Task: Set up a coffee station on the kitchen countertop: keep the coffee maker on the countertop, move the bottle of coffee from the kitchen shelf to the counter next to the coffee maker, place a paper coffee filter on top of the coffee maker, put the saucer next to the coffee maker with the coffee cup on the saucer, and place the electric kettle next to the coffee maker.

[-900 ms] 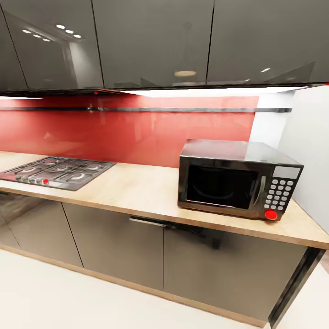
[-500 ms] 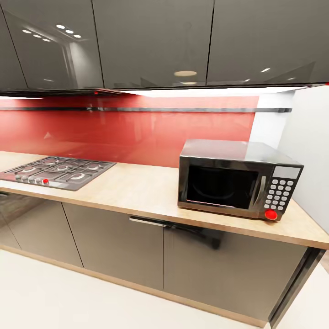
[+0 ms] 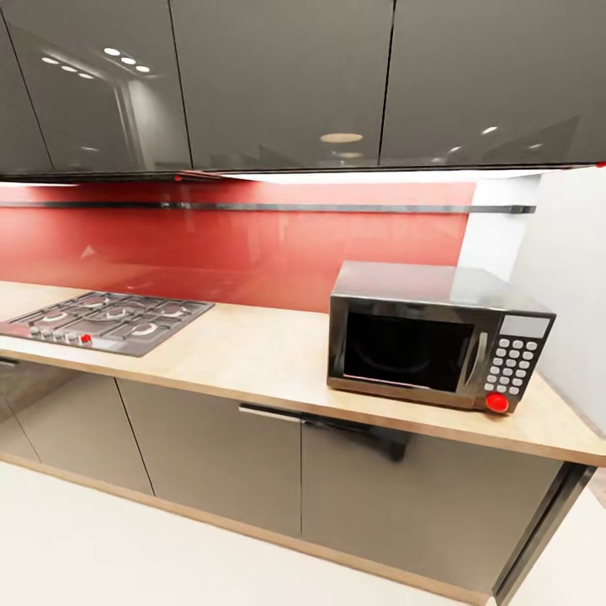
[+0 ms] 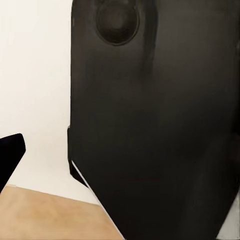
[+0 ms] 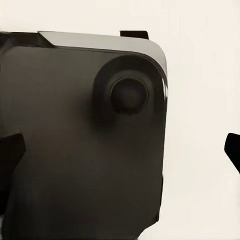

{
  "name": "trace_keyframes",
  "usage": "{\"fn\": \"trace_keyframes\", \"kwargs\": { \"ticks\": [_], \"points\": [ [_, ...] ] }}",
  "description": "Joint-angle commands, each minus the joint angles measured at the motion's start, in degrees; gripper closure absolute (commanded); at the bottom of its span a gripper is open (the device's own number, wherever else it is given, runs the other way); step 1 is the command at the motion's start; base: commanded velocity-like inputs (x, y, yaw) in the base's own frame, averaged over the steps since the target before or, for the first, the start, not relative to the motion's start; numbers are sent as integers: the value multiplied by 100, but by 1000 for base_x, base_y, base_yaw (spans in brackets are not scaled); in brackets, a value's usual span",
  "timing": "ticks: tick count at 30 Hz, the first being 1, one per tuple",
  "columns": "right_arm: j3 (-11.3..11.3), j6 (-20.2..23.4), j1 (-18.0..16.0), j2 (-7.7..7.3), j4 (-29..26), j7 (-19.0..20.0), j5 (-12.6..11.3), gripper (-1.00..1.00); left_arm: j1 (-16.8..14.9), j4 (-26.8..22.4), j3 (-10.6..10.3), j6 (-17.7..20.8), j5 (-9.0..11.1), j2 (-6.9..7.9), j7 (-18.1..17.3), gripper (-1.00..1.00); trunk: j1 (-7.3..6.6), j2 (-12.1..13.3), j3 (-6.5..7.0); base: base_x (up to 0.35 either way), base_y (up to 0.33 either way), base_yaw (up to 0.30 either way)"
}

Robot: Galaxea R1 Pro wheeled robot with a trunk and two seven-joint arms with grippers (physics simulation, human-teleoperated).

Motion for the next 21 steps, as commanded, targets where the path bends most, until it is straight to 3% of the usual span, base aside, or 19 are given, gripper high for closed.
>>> {"fn": "trace_keyframes", "kwargs": {
  "ticks": [1,2,6,7,12,21],
  "points": [
    [3,-8,-2,-1,1,-1,6,-100,3,-42,0,-5,81,-3,-5,-100,-23,39,14,0,0,0],
    [-7,-18,-2,17,1,-63,18,-100,3,-169,3,-9,1278,-25,27,-100,-45,79,32,0,0,0],
    [-29,-9,-2,69,1,-192,-1,-100,3,-165,15,-59,1409,-11,1,-100,-133,239,104,0,0,0],
    [30,-60,-2,35,-18,-252,45,-100,3,-171,-3,-481,1828,-5,-38,-100,-154,280,122,0,0,0],
    [131,-551,-2,56,-20,-237,288,-100,3,-169,-7,-1104,1938,65,-201,-100,-264,480,211,0,0,38],
    [172,-783,-2,65,-15,-234,453,-100,3,-139,-4,-1238,1977,83,-301,-100,-462,841,372,0,0,231]
  ]
}}
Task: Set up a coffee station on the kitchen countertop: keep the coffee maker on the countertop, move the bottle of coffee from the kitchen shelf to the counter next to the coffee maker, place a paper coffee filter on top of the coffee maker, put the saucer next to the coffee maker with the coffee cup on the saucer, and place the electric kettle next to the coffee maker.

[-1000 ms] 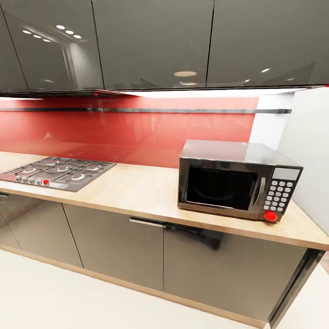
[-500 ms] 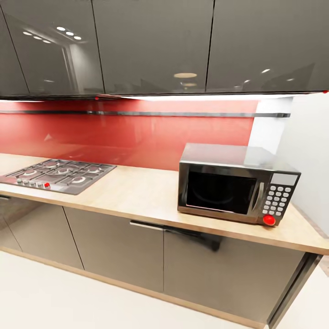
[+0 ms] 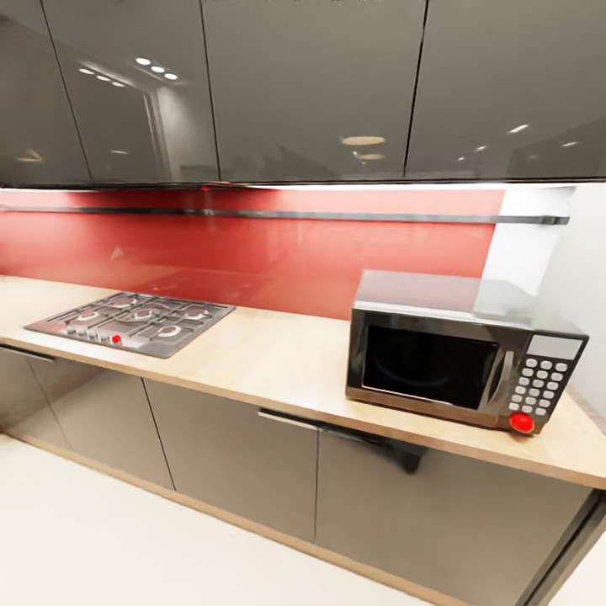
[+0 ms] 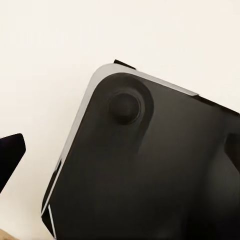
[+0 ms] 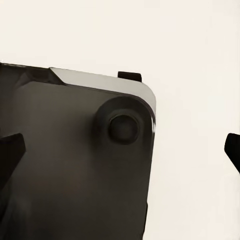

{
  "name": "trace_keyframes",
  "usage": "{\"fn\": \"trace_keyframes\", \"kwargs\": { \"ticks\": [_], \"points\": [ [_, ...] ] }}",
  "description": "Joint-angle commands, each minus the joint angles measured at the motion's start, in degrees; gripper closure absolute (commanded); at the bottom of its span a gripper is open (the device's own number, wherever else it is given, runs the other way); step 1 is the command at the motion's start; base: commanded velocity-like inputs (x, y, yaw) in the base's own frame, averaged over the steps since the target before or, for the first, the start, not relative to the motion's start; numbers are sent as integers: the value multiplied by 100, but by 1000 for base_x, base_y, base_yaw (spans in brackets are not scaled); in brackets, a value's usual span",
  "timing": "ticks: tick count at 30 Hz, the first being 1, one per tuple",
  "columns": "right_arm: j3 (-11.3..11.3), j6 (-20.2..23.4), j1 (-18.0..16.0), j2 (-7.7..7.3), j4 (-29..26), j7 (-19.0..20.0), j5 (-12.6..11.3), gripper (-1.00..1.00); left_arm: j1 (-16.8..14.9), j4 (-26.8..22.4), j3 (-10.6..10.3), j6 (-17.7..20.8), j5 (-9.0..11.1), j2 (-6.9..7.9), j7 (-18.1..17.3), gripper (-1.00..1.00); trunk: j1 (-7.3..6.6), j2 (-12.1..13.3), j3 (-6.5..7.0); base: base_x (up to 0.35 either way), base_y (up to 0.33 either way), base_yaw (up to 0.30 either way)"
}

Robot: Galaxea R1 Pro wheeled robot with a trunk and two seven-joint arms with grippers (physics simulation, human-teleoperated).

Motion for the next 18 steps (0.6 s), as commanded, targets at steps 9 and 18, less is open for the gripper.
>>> {"fn": "trace_keyframes", "kwargs": {
  "ticks": [9,18],
  "points": [
    [13,-368,-4,-11,4,-101,30,-100,-1,13,-6,-34,33,-10,-30,-100,-198,359,135,0,0,275],
    [-4,-375,-4,-32,4,-103,6,-100,-2,13,-35,-43,12,-19,-36,-100,-396,720,264,0,0,276]
  ]
}}
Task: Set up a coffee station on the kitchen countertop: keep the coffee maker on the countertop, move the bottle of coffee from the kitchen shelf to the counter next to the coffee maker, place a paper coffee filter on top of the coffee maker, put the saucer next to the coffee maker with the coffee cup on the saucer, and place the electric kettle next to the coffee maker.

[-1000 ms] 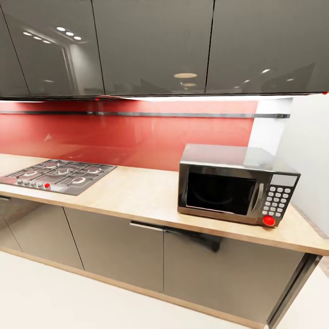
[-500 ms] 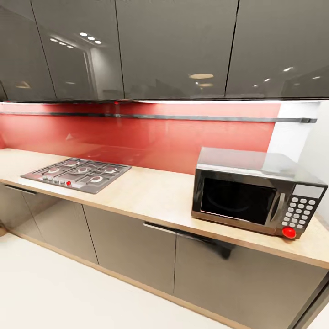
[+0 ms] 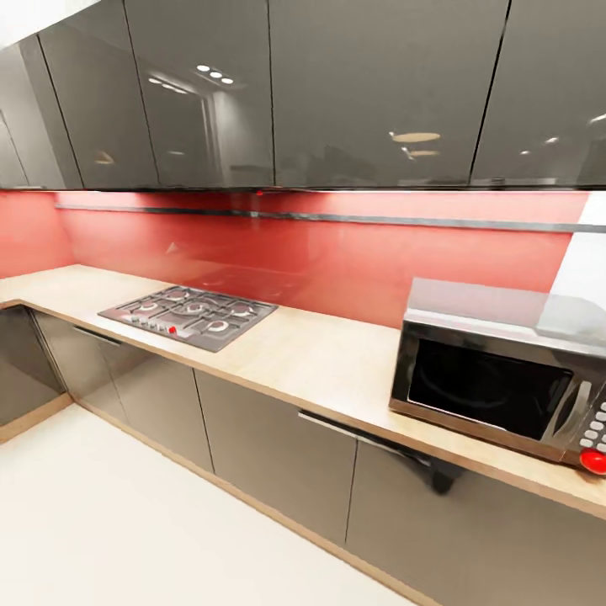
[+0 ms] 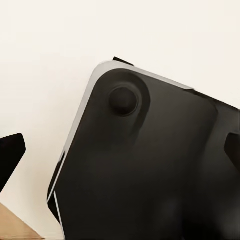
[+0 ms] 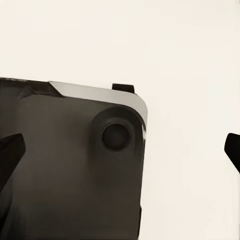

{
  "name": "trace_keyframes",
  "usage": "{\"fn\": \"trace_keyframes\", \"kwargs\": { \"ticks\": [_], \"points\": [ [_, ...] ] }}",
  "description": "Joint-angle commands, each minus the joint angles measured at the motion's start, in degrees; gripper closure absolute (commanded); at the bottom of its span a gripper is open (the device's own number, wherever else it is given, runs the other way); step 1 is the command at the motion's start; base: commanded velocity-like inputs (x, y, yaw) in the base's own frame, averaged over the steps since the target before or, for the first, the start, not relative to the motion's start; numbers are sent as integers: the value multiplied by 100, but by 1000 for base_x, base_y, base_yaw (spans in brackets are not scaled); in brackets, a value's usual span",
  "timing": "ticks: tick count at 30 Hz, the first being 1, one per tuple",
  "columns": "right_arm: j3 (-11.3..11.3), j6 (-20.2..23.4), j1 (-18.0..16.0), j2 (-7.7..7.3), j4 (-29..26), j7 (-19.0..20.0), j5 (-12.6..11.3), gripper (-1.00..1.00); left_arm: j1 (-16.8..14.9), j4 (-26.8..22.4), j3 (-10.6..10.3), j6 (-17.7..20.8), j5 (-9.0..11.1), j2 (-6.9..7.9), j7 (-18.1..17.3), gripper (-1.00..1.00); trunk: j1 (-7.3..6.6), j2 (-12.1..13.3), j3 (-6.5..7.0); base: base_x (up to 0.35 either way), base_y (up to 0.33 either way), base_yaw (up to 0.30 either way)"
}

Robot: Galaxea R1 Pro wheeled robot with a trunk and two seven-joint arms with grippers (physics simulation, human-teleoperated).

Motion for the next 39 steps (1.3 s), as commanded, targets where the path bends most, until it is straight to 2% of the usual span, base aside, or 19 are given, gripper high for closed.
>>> {"fn": "trace_keyframes", "kwargs": {
  "ticks": [1,5,10,13,24,39],
  "points": [
    [13,-15,-4,0,6,-32,43,-100,4,-6,-6,-6,49,1,-36,-100,-22,38,10,0,0,276],
    [12,-17,-4,-2,6,-32,42,-100,2,-6,-24,-26,11,-6,-37,-100,-66,118,31,0,0,276],
    [16,-18,-4,-5,6,-32,45,-100,1,10,-28,-383,9,-11,-38,-100,-66,118,17,1,0,208],
    [20,-62,-4,-8,7,-32,48,-100,-1,20,-31,-470,10,-16,-38,-100,-66,118,15,131,27,54],
    [21,-192,-4,-11,14,-32,35,-100,-2,29,-36,-533,10,-17,-38,-100,-66,118,15,329,4,22],
    [12,-194,-4,-14,14,-67,33,-100,-2,29,-33,-560,10,-17,-38,-100,-66,118,15,338,68,271]
  ]
}}
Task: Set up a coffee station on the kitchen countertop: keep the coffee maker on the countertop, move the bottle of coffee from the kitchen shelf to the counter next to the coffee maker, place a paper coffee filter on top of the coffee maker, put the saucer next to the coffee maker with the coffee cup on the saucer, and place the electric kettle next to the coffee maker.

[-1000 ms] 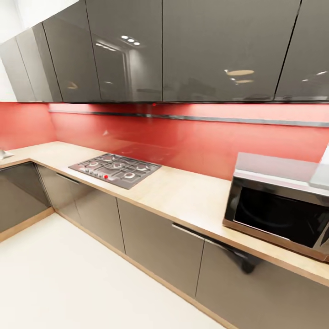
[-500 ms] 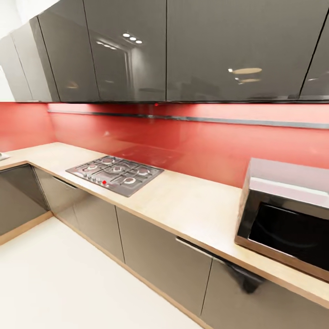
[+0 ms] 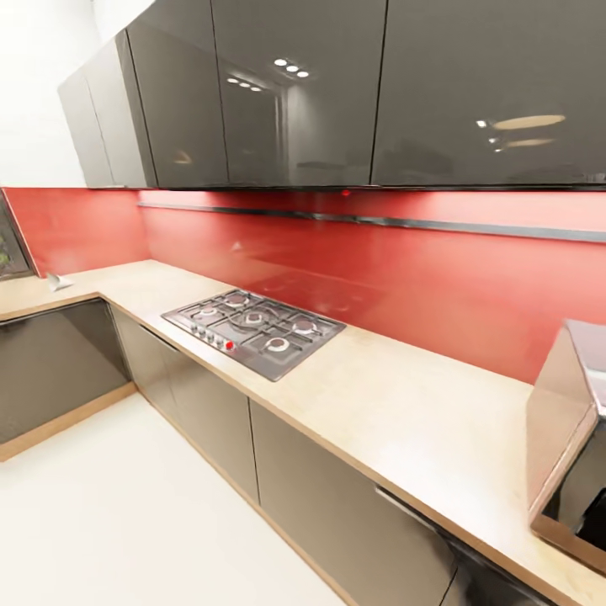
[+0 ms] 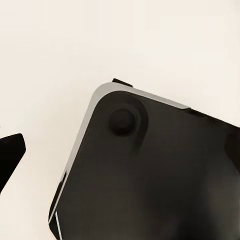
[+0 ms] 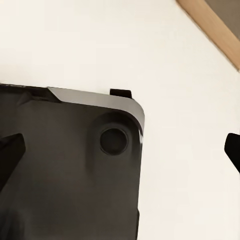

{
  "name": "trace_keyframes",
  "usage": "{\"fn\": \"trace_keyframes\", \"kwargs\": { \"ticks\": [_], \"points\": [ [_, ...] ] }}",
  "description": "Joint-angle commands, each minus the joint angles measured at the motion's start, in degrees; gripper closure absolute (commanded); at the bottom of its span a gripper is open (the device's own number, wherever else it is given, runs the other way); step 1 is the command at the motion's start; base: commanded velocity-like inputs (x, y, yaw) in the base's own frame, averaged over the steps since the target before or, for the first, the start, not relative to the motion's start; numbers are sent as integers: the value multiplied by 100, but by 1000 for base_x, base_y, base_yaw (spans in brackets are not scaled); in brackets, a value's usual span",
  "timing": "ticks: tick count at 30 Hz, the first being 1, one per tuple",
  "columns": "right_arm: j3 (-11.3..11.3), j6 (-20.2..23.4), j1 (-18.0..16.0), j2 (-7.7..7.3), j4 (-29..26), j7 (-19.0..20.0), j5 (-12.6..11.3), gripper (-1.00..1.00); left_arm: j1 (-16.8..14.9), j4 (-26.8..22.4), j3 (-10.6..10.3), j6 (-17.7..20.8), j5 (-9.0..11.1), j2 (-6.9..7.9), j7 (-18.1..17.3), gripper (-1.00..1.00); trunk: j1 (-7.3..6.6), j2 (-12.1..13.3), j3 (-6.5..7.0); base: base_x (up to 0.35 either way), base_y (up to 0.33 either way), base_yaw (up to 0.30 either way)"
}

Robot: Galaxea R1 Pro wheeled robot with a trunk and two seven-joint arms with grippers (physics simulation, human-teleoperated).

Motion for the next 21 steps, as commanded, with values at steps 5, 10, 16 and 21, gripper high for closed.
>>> {"fn": "trace_keyframes", "kwargs": {
  "ticks": [5,10,16,21],
  "points": [
    [12,-13,-4,5,6,-35,42,-100,2,-7,-7,-3,54,1,-37,-100,4,-3,-5,338,121,284],
    [18,-19,-4,6,6,-35,46,-100,2,-7,-8,-4,55,1,-37,-100,4,-3,-5,339,121,284],
    [21,-29,-4,6,6,-35,48,-100,2,-7,-4,-2,56,1,-37,-100,4,-3,-5,339,122,284],
    [21,-30,-4,6,6,-35,51,-100,2,-7,-4,-5,56,1,-37,-100,4,-3,-5,338,122,284]
  ]
}}
